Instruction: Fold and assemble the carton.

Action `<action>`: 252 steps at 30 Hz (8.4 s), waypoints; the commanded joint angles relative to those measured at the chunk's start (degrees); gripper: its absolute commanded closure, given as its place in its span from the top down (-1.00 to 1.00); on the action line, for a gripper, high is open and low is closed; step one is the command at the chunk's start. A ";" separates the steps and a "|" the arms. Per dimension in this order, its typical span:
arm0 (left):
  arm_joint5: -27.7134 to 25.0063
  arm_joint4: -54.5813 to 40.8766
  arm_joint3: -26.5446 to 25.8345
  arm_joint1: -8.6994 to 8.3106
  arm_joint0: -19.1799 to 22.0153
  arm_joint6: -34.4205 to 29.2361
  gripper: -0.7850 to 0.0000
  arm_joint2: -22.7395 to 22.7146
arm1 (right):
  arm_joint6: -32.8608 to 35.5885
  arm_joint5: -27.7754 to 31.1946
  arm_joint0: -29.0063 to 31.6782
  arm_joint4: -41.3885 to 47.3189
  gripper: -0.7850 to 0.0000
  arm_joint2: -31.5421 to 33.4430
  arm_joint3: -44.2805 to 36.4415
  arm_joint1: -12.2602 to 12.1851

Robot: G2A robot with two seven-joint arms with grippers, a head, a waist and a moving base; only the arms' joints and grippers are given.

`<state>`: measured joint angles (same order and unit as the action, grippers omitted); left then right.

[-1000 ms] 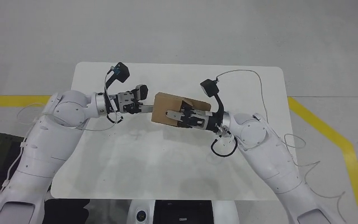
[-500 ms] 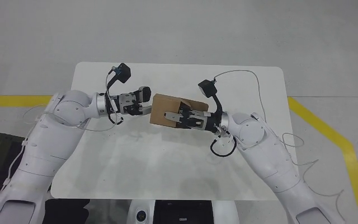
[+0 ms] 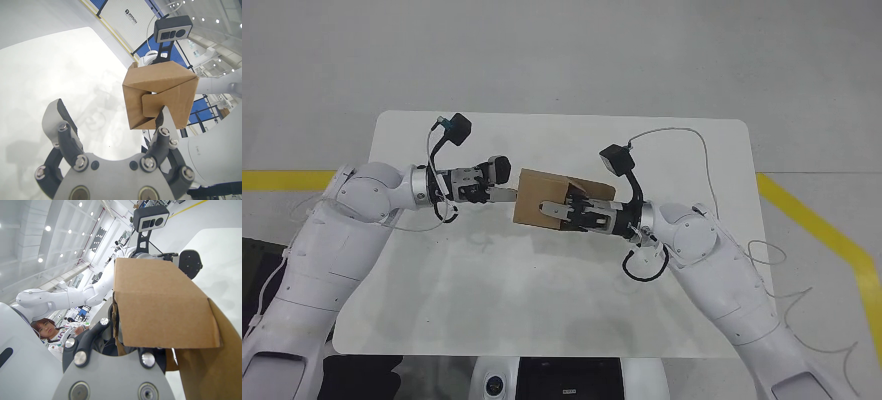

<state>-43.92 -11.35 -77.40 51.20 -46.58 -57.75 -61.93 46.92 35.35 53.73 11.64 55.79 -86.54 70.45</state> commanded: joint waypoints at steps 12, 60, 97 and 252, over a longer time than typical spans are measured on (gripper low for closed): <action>-0.63 -3.45 2.77 0.73 2.81 -1.98 1.00 4.00 | 0.66 1.78 -0.76 1.35 -1.00 -0.75 0.12 0.31; -14.08 56.37 -5.69 -0.90 -5.50 39.09 1.00 -0.51 | 10.58 -13.26 -7.95 3.60 0.28 -7.61 23.02 2.75; -12.98 85.19 1.31 3.01 -3.39 66.58 1.00 9.85 | 13.93 -24.06 8.61 -20.22 -1.00 13.27 -14.81 -5.60; -14.08 84.02 0.53 5.25 -3.81 59.68 1.00 11.21 | 13.68 -17.77 -14.08 -8.68 -1.00 -12.96 23.96 2.81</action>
<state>-58.00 72.60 -76.84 56.44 -50.39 1.99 -50.70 60.61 17.46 39.64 2.82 42.91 -62.74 73.18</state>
